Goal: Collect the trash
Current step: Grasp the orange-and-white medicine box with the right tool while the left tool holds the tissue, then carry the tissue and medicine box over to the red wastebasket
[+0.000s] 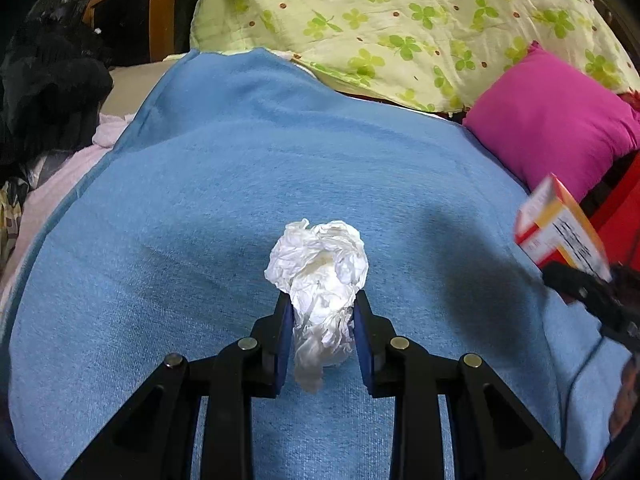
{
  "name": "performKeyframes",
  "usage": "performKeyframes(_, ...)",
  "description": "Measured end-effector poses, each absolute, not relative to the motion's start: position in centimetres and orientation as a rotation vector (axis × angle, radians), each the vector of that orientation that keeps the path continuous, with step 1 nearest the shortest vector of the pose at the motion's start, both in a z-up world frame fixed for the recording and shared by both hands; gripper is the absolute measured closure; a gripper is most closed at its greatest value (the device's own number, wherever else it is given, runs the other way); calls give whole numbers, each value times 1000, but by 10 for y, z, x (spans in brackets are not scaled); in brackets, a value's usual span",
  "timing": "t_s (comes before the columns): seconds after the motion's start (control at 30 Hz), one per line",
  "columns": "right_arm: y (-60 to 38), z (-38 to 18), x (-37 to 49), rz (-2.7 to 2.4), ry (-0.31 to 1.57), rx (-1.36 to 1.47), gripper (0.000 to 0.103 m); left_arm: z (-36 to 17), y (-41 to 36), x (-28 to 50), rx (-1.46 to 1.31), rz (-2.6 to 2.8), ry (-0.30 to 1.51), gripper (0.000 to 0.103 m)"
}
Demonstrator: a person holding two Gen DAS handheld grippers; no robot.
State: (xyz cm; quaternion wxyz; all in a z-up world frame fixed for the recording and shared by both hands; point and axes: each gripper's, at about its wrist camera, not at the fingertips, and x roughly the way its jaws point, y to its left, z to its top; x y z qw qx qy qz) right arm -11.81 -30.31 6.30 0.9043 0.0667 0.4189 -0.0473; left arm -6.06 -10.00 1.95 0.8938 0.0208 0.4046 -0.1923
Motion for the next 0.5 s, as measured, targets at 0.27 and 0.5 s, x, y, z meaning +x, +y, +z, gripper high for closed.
performKeyframes(0.27,-311,82,-199,-173,839,193,37,21,-105,-87,103,-407,832,73)
performKeyframes(0.5,-328,87,-267,-232,816,249,37,19,-105,-130,133,-434,869,73)
